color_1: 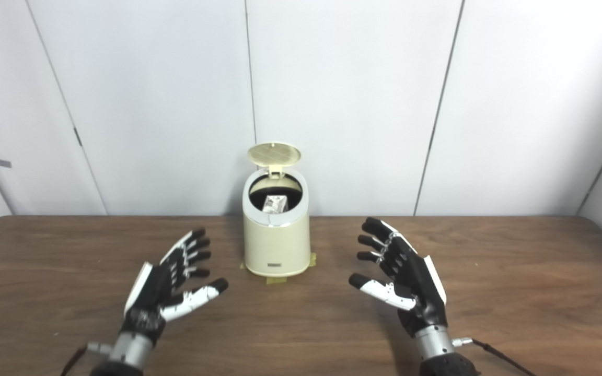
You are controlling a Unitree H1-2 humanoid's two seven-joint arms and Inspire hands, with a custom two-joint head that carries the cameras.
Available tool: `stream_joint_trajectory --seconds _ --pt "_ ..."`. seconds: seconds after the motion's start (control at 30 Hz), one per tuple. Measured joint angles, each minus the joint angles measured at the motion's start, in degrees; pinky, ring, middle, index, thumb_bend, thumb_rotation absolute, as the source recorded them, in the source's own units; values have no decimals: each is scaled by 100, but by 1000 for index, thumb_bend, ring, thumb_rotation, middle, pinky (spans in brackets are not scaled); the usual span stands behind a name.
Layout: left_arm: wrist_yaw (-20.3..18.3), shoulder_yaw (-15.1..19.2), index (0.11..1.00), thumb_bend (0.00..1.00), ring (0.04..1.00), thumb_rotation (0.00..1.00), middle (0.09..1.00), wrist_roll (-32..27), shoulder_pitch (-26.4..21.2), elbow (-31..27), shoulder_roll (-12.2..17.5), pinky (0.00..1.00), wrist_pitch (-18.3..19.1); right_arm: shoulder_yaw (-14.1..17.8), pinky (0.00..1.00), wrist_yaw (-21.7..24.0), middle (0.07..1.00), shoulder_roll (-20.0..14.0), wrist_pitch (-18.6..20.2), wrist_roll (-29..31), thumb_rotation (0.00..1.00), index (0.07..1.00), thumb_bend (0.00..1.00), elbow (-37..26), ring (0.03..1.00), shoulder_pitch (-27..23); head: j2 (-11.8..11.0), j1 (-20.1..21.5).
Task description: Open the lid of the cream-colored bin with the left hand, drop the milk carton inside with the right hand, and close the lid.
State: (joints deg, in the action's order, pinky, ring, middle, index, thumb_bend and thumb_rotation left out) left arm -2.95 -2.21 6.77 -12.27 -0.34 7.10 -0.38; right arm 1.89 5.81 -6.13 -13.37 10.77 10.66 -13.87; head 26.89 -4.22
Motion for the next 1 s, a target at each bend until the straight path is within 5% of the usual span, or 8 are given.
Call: stream_joint_trajectory --seconds 0.27,0.5,0.73,1.0 --pt "-356 -70 991 934 962 292 980 54 -1547 -101 315 832 658 7 626 -20 807 28 65 -231 251 799 800 -22 740 -1 0 -35" --pt "-444 -338 1000 962 982 297 996 251 -2112 307 197 842 877 12 608 -93 791 68 107 -461 251 785 800 -39 727 0 -26 0" --pt "-419 -798 1000 1000 1000 355 1000 1020 -2696 803 236 997 883 31 601 -102 782 83 107 -440 249 779 794 -22 710 -1 -70 9" --pt "-491 -1180 979 990 1000 349 1000 1651 -3242 1365 448 931 835 30 595 -144 753 119 171 -591 224 750 781 -78 691 -1 -88 44"
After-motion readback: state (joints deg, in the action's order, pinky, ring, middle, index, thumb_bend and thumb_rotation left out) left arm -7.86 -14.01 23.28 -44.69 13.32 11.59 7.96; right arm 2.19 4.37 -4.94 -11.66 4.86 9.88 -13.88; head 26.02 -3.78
